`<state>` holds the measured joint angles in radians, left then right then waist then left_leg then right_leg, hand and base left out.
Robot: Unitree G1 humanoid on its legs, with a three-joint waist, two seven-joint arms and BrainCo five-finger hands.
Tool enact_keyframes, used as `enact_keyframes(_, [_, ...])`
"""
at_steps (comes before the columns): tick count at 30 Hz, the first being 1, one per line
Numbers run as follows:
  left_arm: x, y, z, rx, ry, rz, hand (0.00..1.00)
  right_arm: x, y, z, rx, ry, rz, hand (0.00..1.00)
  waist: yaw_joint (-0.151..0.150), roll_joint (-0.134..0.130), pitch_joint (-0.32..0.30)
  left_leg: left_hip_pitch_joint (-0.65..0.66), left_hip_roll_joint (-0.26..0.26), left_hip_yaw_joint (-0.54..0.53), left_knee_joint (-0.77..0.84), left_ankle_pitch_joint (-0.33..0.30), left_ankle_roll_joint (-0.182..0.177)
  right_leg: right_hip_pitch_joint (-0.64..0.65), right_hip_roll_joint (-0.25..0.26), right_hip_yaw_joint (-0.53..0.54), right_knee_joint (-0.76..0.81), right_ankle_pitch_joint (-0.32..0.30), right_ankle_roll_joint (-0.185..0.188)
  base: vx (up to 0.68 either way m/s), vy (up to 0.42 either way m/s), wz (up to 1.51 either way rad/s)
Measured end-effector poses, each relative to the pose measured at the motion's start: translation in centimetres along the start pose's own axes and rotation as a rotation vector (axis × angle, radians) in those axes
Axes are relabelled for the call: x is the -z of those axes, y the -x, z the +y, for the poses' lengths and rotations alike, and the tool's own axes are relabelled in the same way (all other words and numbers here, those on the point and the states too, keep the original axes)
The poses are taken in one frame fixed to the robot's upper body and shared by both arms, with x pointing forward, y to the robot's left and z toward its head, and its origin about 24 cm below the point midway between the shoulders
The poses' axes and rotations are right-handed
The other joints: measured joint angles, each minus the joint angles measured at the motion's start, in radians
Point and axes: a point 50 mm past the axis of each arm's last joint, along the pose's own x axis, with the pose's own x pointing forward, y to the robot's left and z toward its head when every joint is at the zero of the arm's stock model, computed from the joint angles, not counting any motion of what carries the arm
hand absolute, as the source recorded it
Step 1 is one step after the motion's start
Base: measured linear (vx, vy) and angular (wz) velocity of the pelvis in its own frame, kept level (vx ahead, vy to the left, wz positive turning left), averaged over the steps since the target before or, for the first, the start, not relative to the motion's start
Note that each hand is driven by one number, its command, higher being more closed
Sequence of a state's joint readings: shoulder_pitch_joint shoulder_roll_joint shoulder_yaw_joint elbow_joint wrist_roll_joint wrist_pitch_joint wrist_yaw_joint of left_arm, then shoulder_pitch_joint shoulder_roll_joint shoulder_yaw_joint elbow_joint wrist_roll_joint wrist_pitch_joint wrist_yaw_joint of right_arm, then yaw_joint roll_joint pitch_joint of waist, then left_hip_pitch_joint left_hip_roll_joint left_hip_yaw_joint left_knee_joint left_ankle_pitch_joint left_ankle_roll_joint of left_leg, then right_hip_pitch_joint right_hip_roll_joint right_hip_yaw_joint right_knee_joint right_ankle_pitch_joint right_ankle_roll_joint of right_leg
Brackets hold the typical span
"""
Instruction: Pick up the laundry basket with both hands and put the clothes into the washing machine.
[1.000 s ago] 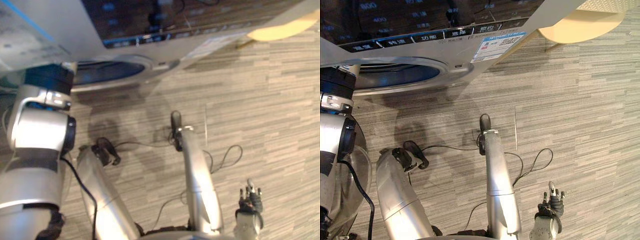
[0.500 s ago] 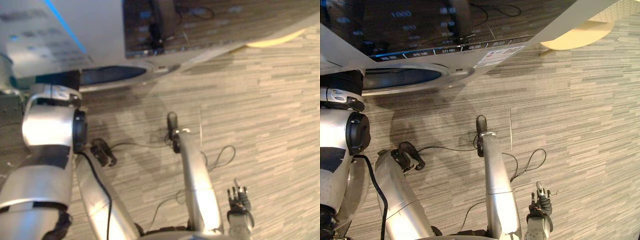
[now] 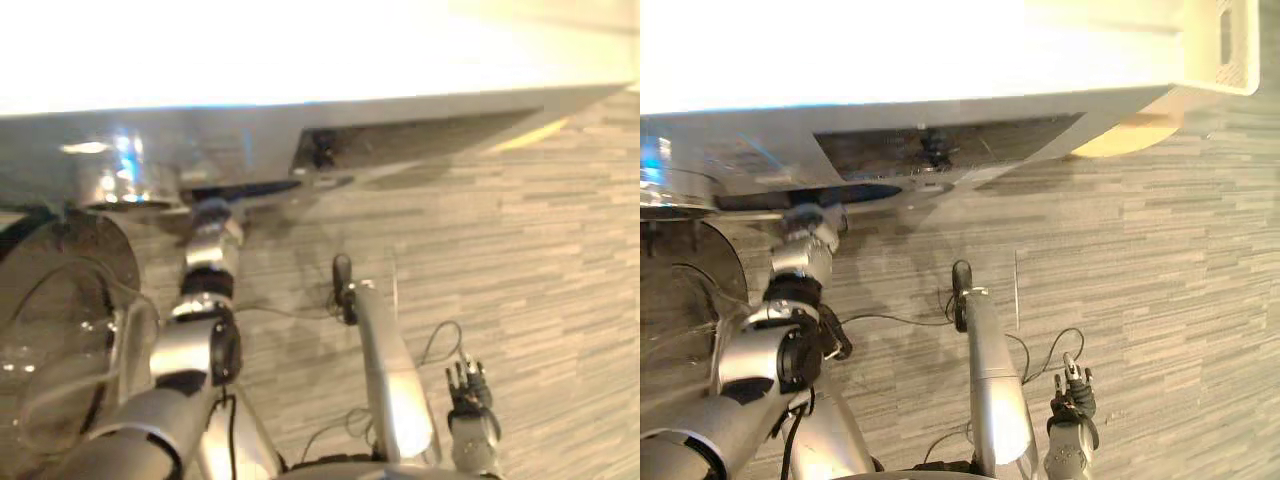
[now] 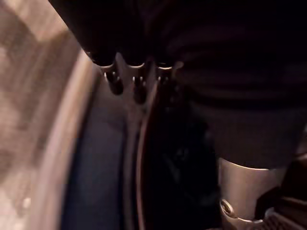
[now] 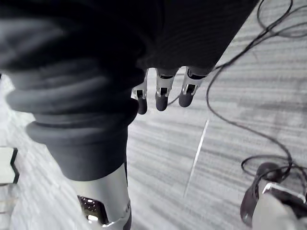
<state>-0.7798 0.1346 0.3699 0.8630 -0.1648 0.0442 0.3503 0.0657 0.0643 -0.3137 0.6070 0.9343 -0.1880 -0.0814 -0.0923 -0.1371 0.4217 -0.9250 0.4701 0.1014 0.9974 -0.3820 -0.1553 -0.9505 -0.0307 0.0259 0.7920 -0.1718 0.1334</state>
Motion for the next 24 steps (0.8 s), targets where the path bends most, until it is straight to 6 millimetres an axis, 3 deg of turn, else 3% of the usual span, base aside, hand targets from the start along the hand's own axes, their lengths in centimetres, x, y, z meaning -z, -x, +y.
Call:
enact_keyframes(1, [3.2, 0.7, 1.1, -0.022, -0.023, 0.084, 0.0, -0.2, -0.1, 0.2, 0.0, 0.007, -0.005, 0.0, 0.006, -0.002, -0.002, 0.06, -0.012, 0.015, -0.053, 0.016, -0.007, 0.051, -0.013, -0.004, -0.036, 0.004, -0.006, 0.09, -0.019, 0.35])
enact_keyframes(2, [4.6, 1.1, 1.7, -0.034, -0.031, 0.121, 0.0, -0.2, -0.2, 0.2, 0.0, 0.011, -0.007, 0.0, 0.014, -0.003, -0.003, 0.088, -0.02, 0.02, -0.079, 0.025, -0.008, 0.076, -0.019, -0.007, -0.052, 0.005, -0.007, 0.16, -0.025, 0.36])
enact_keyframes(4, [10.8, 3.6, 4.4, -0.079, -0.07, 0.295, 0.0, -0.2, -0.2, 0.0, 0.018, 0.047, -0.007, 0.0, 0.023, 0.001, -0.044, 0.18, -0.05, 0.041, -0.178, 0.061, -0.01, 0.158, -0.044, -0.021, -0.116, 0.009, -0.012, 0.2, -0.013, 0.36])
enact_keyframes(5, [12.2, 4.3, 5.1, -0.088, -0.082, 0.335, 0.0, -0.2, -0.2, 0.0, 0.02, 0.052, -0.005, 0.0, 0.026, 0.003, -0.053, 0.203, -0.056, 0.045, -0.199, 0.067, -0.009, 0.182, -0.046, -0.025, -0.132, 0.01, -0.013, 0.18, 0.017, 0.28])
enact_keyframes(7, [16.9, 7.5, 8.1, -0.133, -0.121, 0.478, 0.0, 0.2, -0.2, -0.3, 0.029, 0.086, 0.012, 0.0, 0.036, 0.008, -0.092, 0.309, -0.081, 0.066, -0.285, 0.091, -0.007, 0.286, -0.071, -0.04, -0.195, 0.017, -0.012, 0.18, 0.04, 0.31])
enact_keyframes(9, [19.4, 9.8, 9.5, -0.141, -0.137, 0.554, 0.0, 0.7, -0.1, -1.0, 0.053, 0.11, 0.034, 0.0, 0.052, 0.015, -0.119, 0.391, -0.11, 0.079, -0.355, 0.111, -0.003, 0.364, -0.087, -0.051, -0.25, 0.026, -0.007, 0.14, 0.037, 0.31])
enact_keyframes(13, [22.1, 12.9, 11.8, -0.15, -0.159, 0.641, 0.0, 2.1, 0.3, -2.7, 0.115, 0.172, 0.115, 0.0, 0.064, 0.054, -0.197, 0.515, -0.153, 0.101, -0.458, 0.132, 0.007, 0.498, -0.12, -0.066, -0.357, 0.051, 0.008, 0.11, 0.063, 0.21])
enact_keyframes(16, [23.9, 15.3, 13.0, -0.132, -0.203, 0.719, 0.0, 3.2, 1.2, -5.3, 0.21, 0.189, 0.186, 0.0, 0.066, 0.083, -0.26, 0.618, -0.193, 0.121, -0.567, 0.169, 0.009, 0.602, -0.15, -0.083, -0.45, 0.074, 0.019, 0.1, 0.057, 0.21])
enact_keyframes(17, [24.9, 16.8, 13.8, -0.103, -0.243, 0.773, 0.0, 3.5, 1.8, -7.0, 0.264, 0.2, 0.222, 0.0, 0.065, 0.097, -0.302, 0.681, -0.219, 0.125, -0.652, 0.204, 0.008, 0.66, -0.163, -0.099, -0.512, 0.092, 0.021, 0.08, 0.015, 0.21])
enact_keyframes(21, [26.0, 18.3, 14.6, -0.044, -0.296, 0.827, 0.0, 3.5, 2.6, -9.8, 0.372, 0.215, 0.266, 0.0, 0.061, 0.119, -0.366, 0.803, -0.259, 0.116, -0.852, 0.301, -0.001, 0.766, -0.169, -0.136, -0.64, 0.134, 0.022, 0.08, -0.004, 0.22])
enact_keyframes(24, [26.5, 19.2, 14.7, 0.003, -0.326, 0.858, 0.0, 3.3, 2.8, -10.7, 0.39, 0.248, 0.288, 0.0, 0.053, 0.136, -0.379, 0.86, -0.265, 0.095, -0.934, 0.34, -0.003, 0.832, -0.162, -0.164, -0.7, 0.154, 0.022, 0.04, -0.012, 0.2])
